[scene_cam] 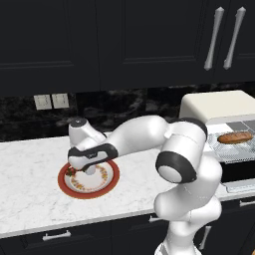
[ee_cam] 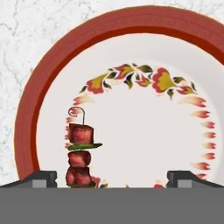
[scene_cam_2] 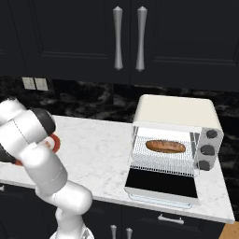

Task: Pick up the kebab skewer and baguette bread, and place them inside the toaster oven. Close the toaster oven door and start by setting the timer.

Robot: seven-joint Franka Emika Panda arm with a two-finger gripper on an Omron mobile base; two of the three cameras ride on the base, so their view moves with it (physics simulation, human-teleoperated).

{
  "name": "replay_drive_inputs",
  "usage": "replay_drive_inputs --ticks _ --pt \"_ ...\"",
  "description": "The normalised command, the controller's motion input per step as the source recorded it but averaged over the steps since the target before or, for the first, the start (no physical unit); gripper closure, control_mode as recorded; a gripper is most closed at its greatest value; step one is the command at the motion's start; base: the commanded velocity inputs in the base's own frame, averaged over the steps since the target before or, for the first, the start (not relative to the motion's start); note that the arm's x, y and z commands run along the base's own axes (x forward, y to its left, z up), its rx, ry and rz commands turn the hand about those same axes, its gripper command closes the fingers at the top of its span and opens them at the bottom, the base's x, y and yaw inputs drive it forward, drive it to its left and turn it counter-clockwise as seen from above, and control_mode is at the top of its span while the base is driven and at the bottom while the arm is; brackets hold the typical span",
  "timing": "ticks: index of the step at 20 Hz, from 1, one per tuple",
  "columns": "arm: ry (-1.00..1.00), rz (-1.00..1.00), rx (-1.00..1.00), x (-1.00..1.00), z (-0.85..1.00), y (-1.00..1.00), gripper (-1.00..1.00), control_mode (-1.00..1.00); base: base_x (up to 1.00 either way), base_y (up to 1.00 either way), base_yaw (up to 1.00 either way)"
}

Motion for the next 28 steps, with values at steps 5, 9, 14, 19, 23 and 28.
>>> replay_drive_inputs --ticks 5,9,14,19,23,28 --pt "0.02 0.00 0.00 0.00 -0.09 0.09 -1.00 -1.00 0.00 0.00 0.00" --pt "0.03 0.00 0.00 0.00 -0.11 0.13 -1.00 -1.00 0.00 0.00 0.00" --pt "0.02 0.00 0.00 0.03 -0.08 0.14 -1.00 -1.00 0.00 0.00 0.00" --pt "0.01 0.00 0.00 0.01 0.00 0.14 -1.00 -1.00 0.00 0.00 0.00" --pt "0.00 0.00 0.00 0.06 0.00 0.19 -1.00 -1.00 0.00 0.00 0.00" --pt "0.00 0.00 0.00 0.06 0.00 0.07 -1.00 -1.00 0.00 0.00 0.00"
